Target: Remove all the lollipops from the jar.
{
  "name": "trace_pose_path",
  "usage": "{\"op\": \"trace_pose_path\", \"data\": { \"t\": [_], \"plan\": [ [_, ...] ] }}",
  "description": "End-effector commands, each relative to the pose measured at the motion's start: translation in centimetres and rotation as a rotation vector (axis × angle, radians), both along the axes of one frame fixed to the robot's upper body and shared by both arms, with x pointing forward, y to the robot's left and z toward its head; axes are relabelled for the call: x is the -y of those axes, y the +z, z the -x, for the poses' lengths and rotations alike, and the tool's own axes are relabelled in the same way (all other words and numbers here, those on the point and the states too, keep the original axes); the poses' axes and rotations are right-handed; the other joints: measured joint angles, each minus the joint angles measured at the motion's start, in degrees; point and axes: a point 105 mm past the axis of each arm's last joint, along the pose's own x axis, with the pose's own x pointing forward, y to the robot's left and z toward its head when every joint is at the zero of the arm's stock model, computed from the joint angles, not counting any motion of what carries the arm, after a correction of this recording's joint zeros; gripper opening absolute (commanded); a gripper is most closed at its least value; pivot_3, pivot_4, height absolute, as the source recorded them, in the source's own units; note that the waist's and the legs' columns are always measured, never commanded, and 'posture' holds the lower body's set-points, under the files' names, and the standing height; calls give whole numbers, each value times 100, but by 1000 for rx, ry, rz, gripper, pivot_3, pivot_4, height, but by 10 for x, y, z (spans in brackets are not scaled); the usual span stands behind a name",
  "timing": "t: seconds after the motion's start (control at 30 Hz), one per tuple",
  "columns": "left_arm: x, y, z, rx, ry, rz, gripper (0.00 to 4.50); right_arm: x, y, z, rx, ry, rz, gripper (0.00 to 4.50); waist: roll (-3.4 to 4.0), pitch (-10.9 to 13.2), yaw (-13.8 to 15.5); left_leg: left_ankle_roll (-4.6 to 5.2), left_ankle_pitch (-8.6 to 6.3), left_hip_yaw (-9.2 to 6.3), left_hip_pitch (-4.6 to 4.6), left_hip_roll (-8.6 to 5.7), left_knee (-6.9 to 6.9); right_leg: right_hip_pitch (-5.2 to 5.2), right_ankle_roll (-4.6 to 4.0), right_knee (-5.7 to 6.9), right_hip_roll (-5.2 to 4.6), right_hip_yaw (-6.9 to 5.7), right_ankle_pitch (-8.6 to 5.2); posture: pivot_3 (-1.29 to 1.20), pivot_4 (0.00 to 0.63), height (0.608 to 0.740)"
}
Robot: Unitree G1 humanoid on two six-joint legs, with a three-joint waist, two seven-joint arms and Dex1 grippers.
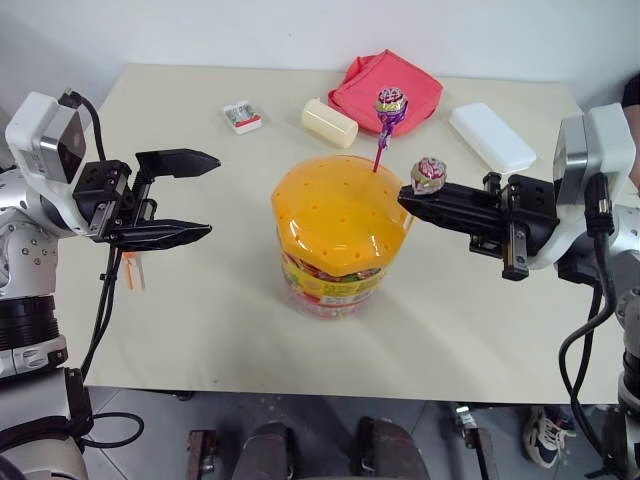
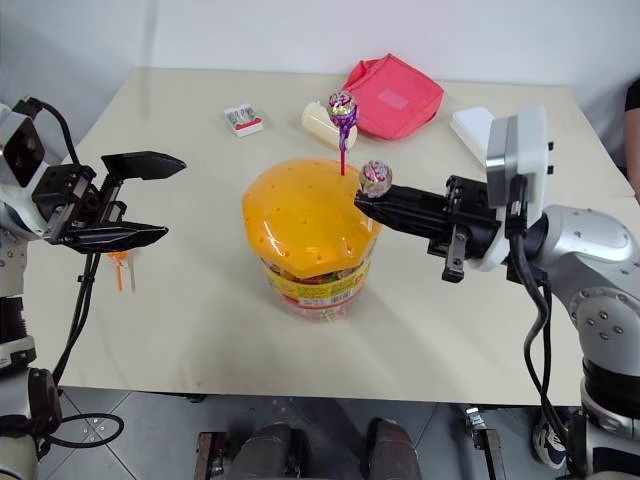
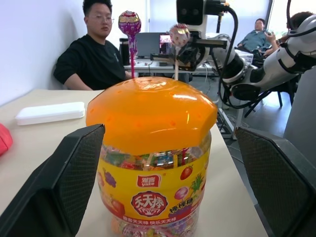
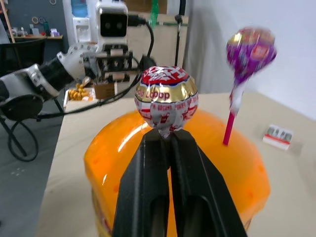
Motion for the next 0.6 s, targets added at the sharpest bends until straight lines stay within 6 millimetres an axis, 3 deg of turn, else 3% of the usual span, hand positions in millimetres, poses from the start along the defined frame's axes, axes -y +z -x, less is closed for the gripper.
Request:
{"op": "trace_pose_path", "data": {
  "t": [0.03,0.2,0.3,0.43,0.5,0.6],
  "plan": [
    [2,7,9,57,-51,1,4500,8,29,1,105,-39,-56,39,0,0,-3,0,0,1,0,0,0,0,0,0,0,1,0,0,150,740],
    [1,8,10,56,-60,6,4500,35,57,-6,160,-194,-84,39,0,0,17,0,0,-1,0,-1,0,0,0,0,0,0,0,0,150,740],
    [0,7,11,53,-61,7,4500,60,57,-14,127,-346,-40,39,0,0,22,3,-2,-2,-1,-1,-1,0,0,0,-1,0,0,0,150,740],
    [-2,7,10,49,-63,11,4500,100,30,-30,-23,-576,81,39,-8,-5,19,4,-2,-1,-2,-1,-3,1,0,0,-1,0,0,0,150,740],
    [-2,6,9,47,-64,13,4500,127,-4,-44,-193,-719,181,39,-8,-5,14,5,-3,6,-2,-1,-3,1,0,-2,-1,4,0,0,150,740],
    [-1,5,8,44,-66,15,4500,154,-46,-51,-356,-845,311,39,-8,-5,16,5,-3,9,-1,0,-3,0,0,-2,-1,6,0,0,150,740]
  ]
}}
